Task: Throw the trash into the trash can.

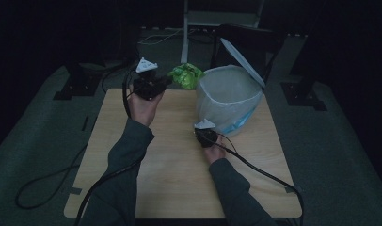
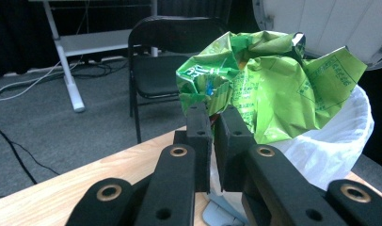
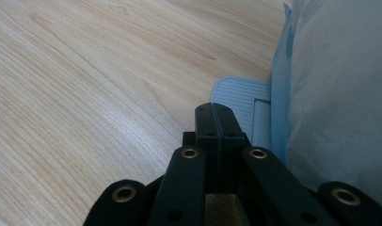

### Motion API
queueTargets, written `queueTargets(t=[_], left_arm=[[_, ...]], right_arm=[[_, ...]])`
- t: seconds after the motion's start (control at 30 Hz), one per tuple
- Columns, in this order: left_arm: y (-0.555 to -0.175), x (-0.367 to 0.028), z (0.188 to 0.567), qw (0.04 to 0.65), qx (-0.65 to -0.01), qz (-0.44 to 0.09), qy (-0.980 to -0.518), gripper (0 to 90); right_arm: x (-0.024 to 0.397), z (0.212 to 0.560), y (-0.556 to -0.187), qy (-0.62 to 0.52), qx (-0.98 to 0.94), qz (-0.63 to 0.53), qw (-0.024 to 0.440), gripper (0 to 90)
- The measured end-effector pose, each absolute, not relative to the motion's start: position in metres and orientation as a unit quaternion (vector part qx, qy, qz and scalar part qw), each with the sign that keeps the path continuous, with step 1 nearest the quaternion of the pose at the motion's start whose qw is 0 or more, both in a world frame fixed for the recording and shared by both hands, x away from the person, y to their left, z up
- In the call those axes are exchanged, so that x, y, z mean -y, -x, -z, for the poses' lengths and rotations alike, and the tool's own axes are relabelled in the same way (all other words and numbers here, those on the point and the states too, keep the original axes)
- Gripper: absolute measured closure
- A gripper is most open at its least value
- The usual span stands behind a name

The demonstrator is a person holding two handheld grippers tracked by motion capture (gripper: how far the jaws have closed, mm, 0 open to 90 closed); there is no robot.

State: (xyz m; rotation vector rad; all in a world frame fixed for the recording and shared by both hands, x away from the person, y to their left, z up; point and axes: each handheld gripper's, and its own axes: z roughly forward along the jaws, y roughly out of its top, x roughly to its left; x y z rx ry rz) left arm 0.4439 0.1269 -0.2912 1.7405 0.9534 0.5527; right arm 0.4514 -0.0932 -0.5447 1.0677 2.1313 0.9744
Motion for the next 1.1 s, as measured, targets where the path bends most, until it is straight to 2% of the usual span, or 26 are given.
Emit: queueTargets(t=[1.1], left_arm=[[-0.464, -0.082, 0.281, 0.518, -0.374, -0.216, -0.738, 85.4]], right_arm=[[0.093, 0.544, -0.451, -0.400, -0.794, -0.363, 0.278, 90.0]])
